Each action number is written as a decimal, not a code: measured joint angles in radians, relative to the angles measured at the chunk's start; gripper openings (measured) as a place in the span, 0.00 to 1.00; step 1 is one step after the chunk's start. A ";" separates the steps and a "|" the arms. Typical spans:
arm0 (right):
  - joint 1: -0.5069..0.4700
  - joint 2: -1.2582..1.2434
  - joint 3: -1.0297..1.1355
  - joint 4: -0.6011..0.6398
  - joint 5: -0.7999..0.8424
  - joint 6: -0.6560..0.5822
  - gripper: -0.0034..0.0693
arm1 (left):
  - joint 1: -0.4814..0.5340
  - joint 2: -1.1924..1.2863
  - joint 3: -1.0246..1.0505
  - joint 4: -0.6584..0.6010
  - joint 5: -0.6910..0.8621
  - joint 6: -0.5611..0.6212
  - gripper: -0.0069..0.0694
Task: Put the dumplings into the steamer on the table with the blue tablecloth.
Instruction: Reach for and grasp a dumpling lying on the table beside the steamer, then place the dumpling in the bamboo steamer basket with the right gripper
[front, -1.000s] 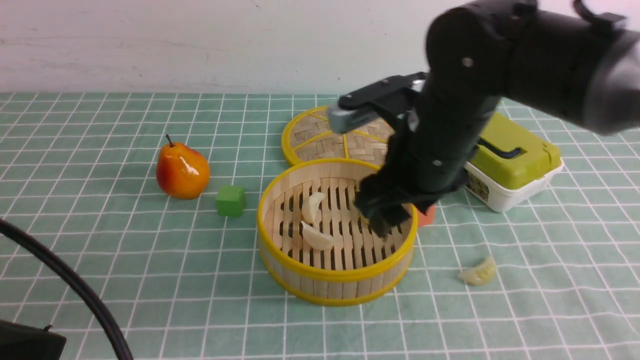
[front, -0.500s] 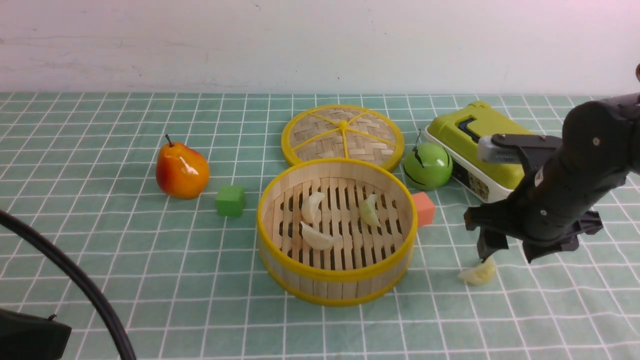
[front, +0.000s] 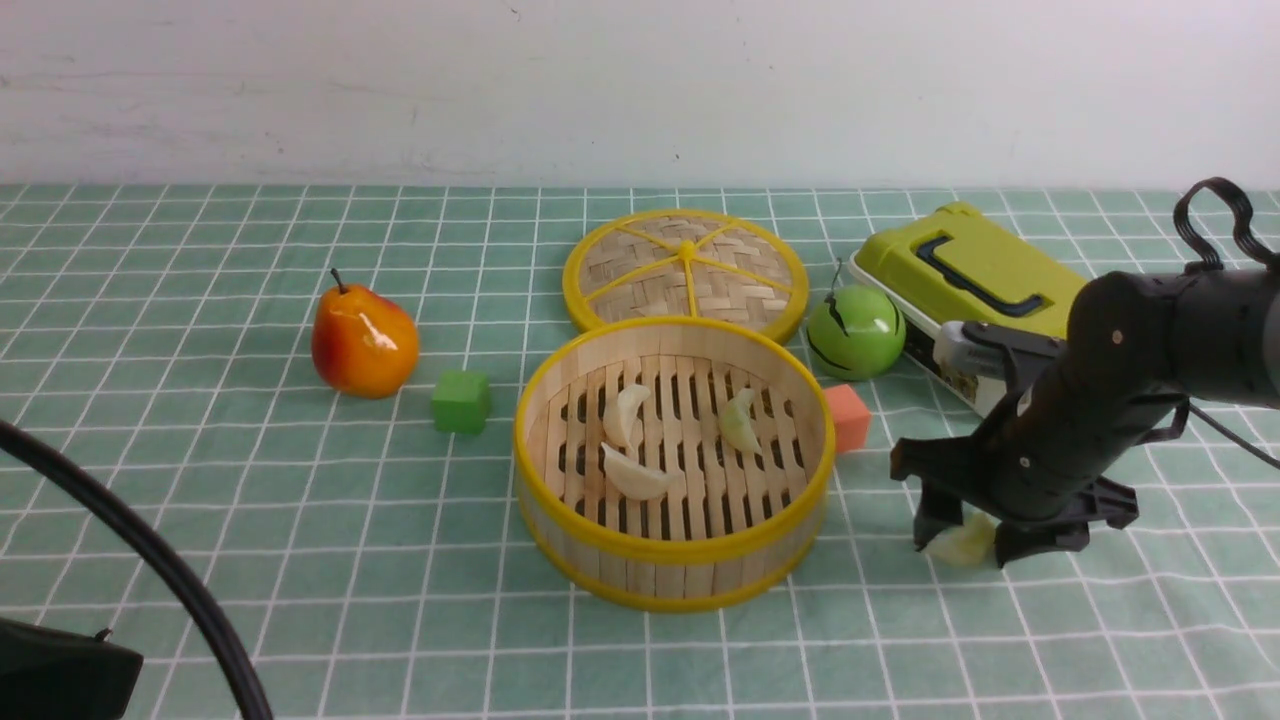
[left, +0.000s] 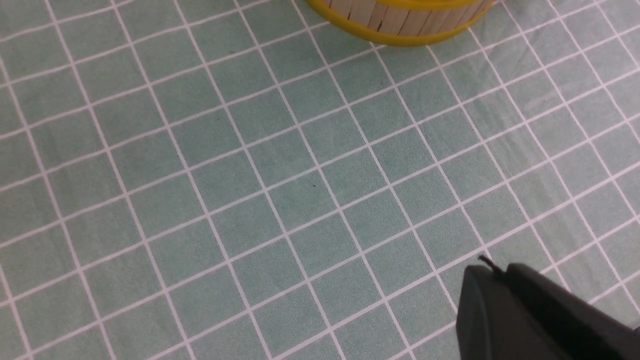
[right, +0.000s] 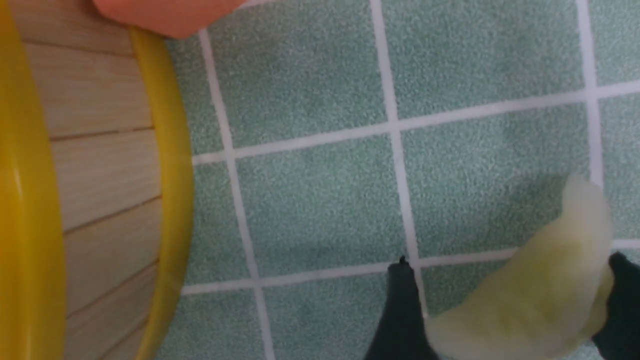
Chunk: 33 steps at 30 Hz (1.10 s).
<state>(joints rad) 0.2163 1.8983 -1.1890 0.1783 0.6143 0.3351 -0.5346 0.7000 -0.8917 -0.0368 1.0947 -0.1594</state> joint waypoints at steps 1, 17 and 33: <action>0.000 0.000 0.000 0.000 0.000 -0.001 0.67 | 0.000 0.000 0.000 0.000 0.000 0.000 0.13; 0.084 -0.065 -0.214 0.001 0.269 -0.303 0.33 | 0.000 0.000 0.000 0.000 0.006 0.001 0.14; 0.267 0.171 -0.523 -0.015 0.309 -0.323 0.33 | 0.000 0.000 0.000 0.001 -0.026 0.001 0.16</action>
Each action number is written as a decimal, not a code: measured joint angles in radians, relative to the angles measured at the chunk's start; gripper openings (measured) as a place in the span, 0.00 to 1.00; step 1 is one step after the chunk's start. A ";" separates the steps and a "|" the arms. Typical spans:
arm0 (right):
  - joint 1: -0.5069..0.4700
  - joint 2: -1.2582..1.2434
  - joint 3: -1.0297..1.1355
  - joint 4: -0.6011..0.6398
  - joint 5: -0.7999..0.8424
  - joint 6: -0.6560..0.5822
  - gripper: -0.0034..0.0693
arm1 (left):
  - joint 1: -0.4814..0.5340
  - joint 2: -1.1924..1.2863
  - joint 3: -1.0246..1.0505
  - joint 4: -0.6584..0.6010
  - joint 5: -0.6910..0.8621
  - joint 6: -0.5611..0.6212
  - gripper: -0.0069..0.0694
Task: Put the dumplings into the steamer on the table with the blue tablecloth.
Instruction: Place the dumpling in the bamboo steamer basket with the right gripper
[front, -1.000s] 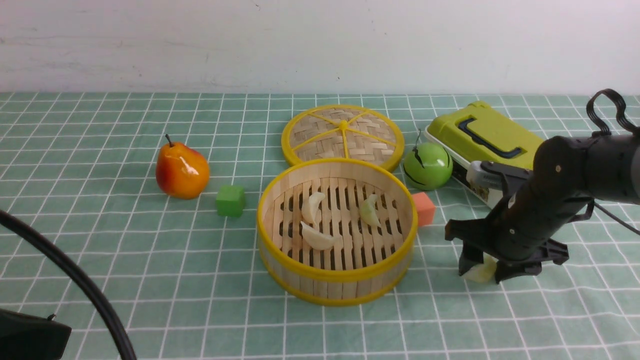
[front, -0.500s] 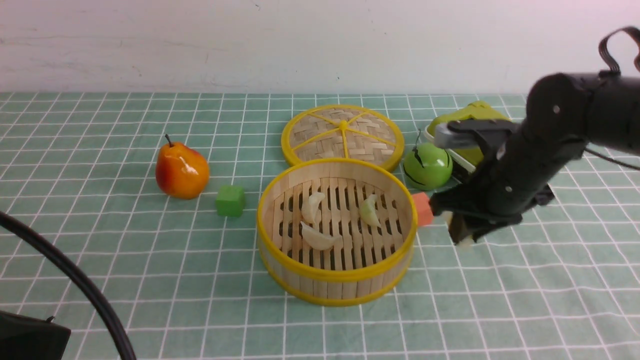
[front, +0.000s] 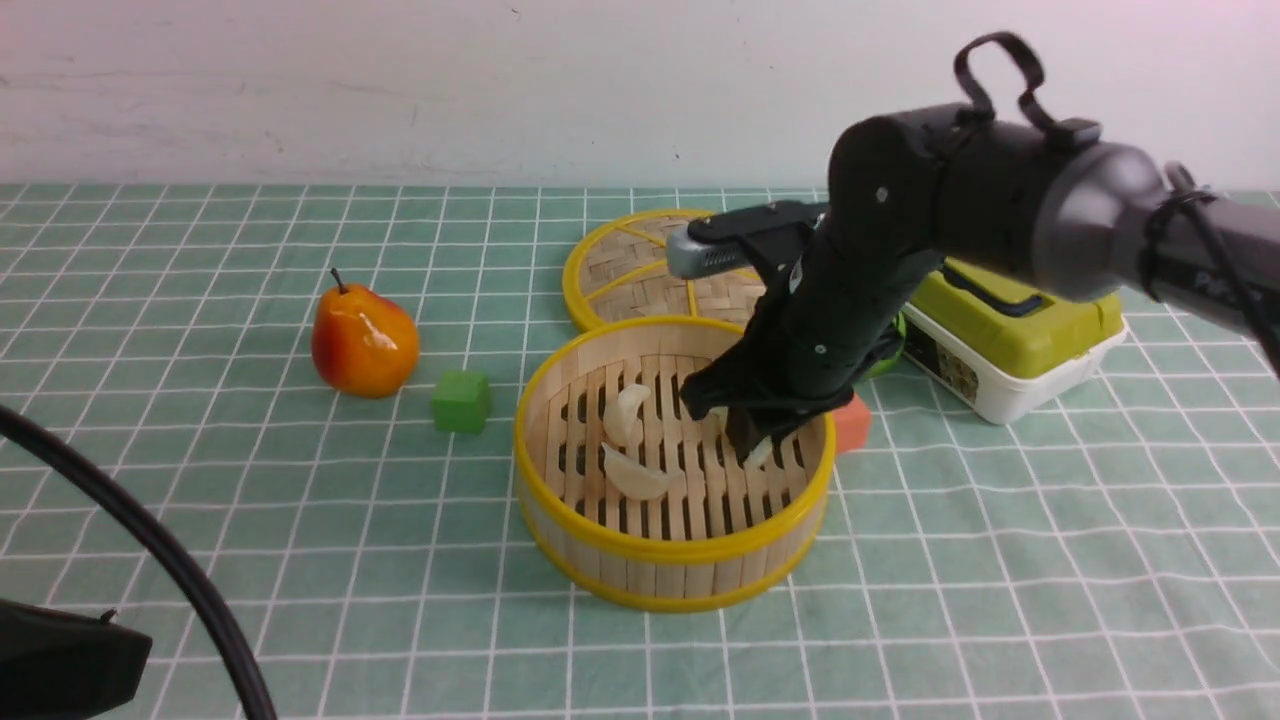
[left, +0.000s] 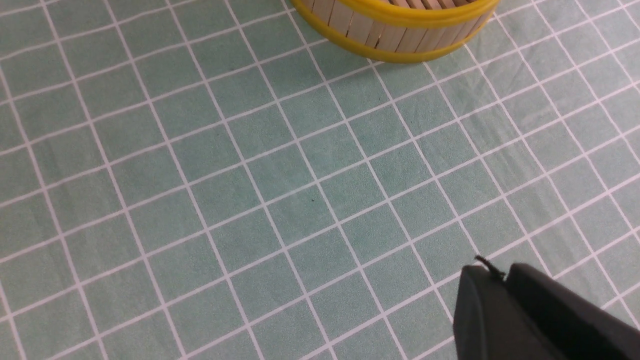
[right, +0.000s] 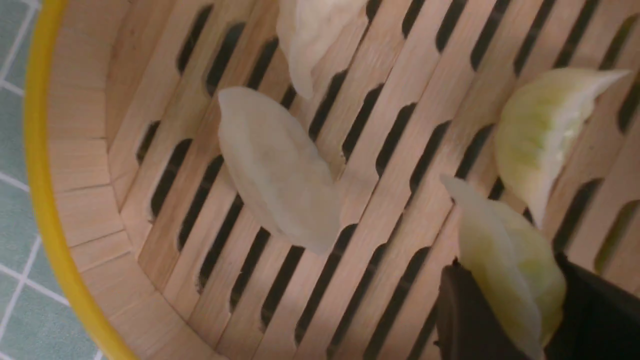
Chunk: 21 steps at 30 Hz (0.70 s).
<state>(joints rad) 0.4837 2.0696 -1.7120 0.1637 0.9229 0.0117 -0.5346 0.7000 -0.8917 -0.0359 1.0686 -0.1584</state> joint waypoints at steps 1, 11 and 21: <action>0.005 0.012 0.000 0.002 -0.001 0.000 0.33 | 0.000 0.000 0.000 0.000 0.001 0.000 0.16; 0.028 0.044 -0.004 0.016 -0.028 0.000 0.40 | 0.000 0.000 0.000 0.002 0.004 0.000 0.17; 0.028 -0.008 -0.005 0.015 0.078 -0.002 0.70 | 0.000 -0.027 0.042 0.005 -0.008 0.000 0.19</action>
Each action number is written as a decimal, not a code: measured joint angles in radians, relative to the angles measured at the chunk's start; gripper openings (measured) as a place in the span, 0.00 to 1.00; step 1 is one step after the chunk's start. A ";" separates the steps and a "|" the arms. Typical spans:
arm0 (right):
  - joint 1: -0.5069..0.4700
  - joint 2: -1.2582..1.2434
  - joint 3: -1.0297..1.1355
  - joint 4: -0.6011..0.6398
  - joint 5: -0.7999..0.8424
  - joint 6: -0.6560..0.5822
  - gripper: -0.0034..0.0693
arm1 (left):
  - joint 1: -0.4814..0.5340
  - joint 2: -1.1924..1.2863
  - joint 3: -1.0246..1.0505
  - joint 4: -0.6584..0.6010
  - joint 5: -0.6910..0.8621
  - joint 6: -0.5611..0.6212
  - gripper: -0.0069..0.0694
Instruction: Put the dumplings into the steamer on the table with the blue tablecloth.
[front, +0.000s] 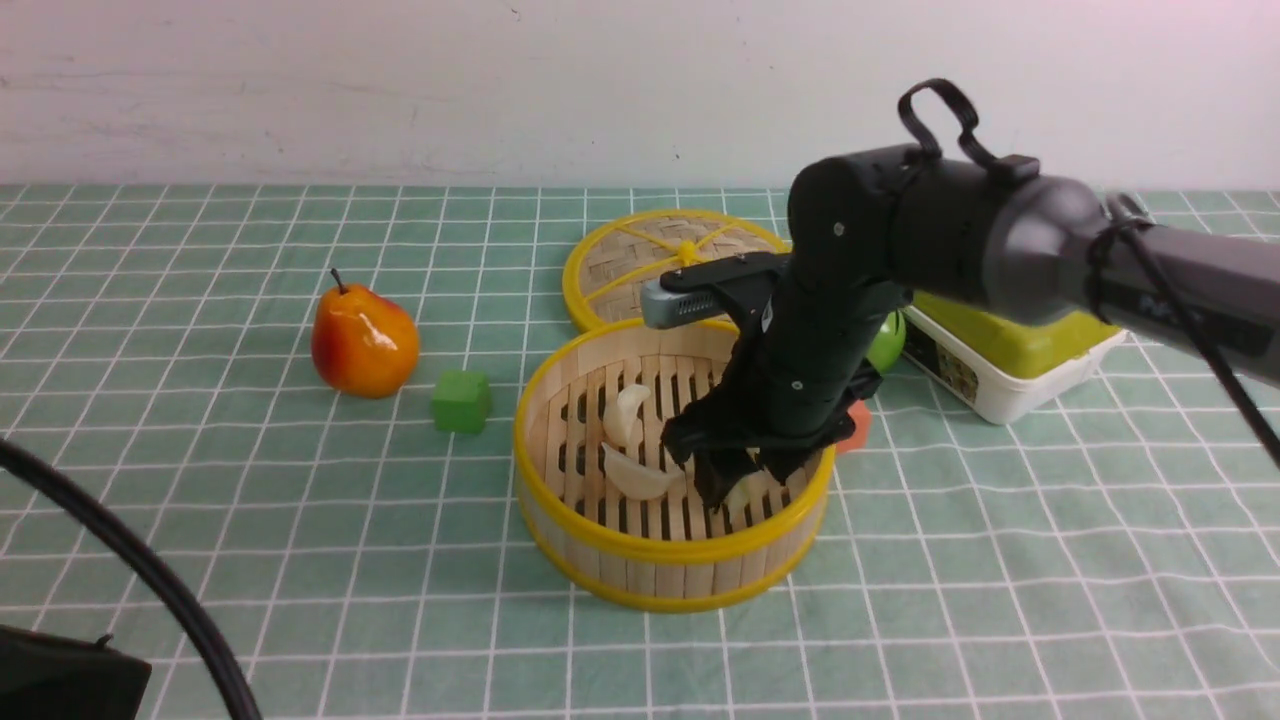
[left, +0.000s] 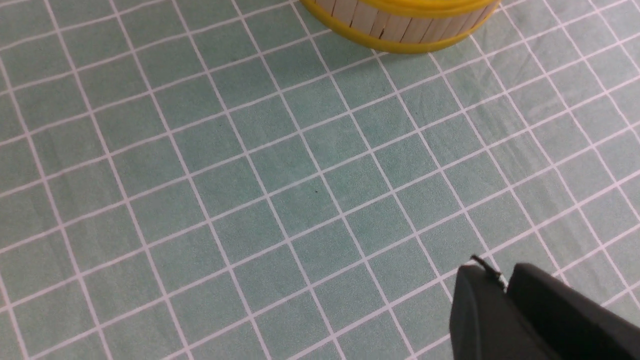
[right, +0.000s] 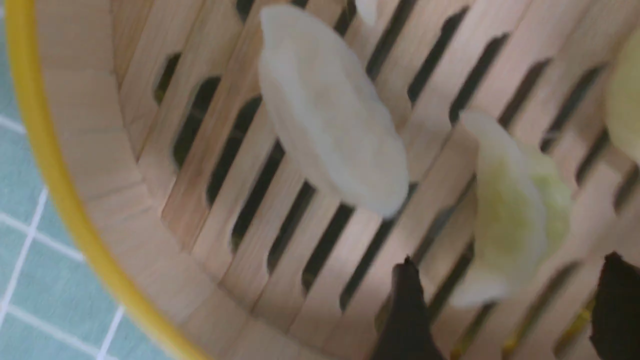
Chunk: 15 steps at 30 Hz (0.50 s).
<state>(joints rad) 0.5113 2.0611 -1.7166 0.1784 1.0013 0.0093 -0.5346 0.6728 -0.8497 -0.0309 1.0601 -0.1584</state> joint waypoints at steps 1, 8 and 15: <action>0.000 -0.047 0.000 -0.001 0.019 -0.009 0.70 | 0.000 -0.037 0.043 0.011 -0.011 -0.001 0.19; 0.000 -0.349 0.130 0.048 -0.065 -0.081 0.52 | 0.000 -0.282 0.244 0.045 -0.099 -0.133 0.20; 0.000 -0.710 0.500 0.215 -0.344 -0.202 0.14 | 0.000 -0.527 0.373 0.072 -0.299 -0.230 0.21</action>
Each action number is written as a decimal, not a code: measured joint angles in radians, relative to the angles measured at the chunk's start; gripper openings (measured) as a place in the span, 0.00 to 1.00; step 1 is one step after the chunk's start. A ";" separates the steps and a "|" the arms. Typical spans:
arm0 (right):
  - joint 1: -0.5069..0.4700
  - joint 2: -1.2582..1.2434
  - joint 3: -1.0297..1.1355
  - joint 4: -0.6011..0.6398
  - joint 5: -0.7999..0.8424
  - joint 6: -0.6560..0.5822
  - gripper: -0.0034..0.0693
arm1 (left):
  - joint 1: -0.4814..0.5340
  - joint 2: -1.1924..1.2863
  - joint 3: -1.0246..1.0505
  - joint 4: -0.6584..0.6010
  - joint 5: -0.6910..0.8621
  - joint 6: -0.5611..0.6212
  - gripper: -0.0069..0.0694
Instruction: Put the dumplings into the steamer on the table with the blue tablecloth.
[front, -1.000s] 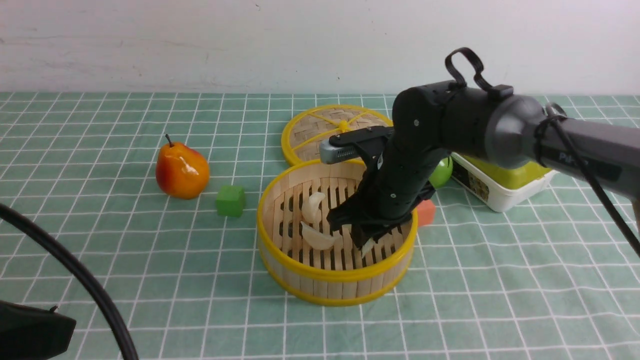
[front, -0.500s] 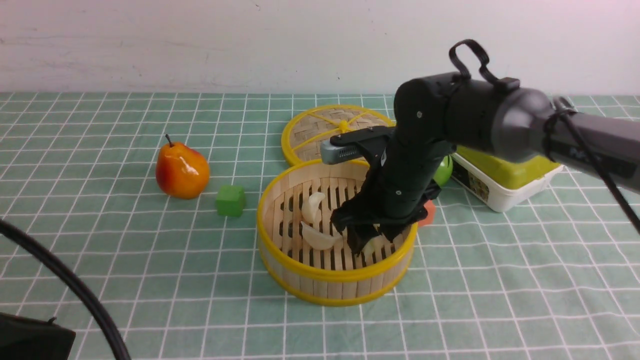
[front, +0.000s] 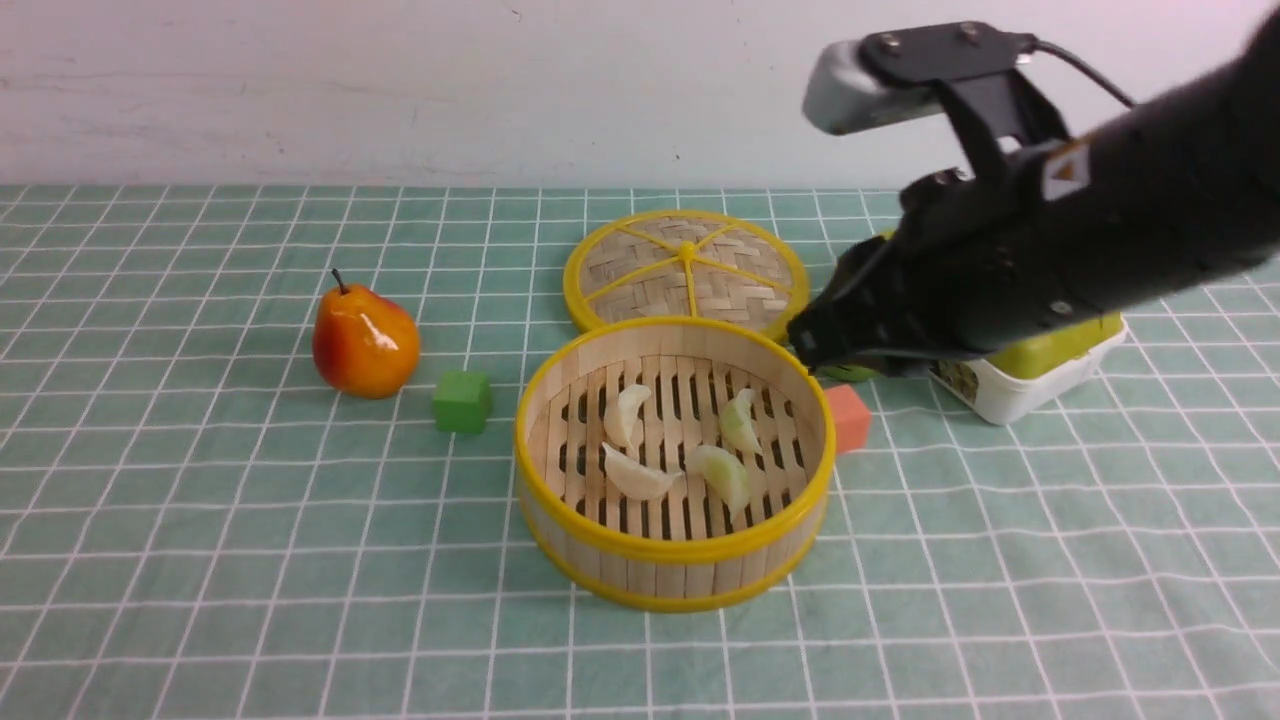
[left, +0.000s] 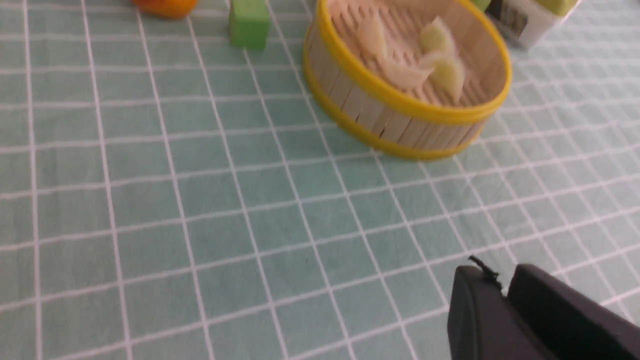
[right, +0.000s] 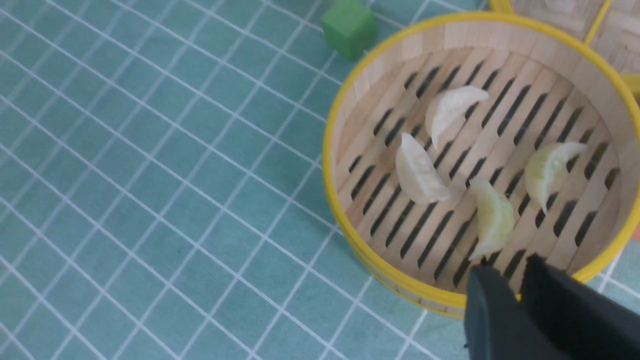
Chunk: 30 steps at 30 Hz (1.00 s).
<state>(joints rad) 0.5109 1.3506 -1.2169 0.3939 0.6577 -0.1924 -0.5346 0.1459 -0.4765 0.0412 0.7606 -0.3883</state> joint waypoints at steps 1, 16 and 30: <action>0.000 -0.051 0.053 0.032 -0.047 -0.021 0.09 | 0.000 -0.013 0.005 0.002 -0.017 -0.002 0.21; 0.000 -0.584 0.443 0.329 -0.376 -0.326 0.02 | 0.000 -0.037 0.016 0.005 -0.053 -0.003 0.23; 0.009 -0.632 0.444 0.335 -0.377 -0.331 0.03 | 0.000 -0.037 0.016 0.005 -0.053 -0.003 0.24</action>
<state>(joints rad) 0.5202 0.7191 -0.7727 0.7291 0.2812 -0.5232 -0.5346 0.1093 -0.4607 0.0467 0.7080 -0.3916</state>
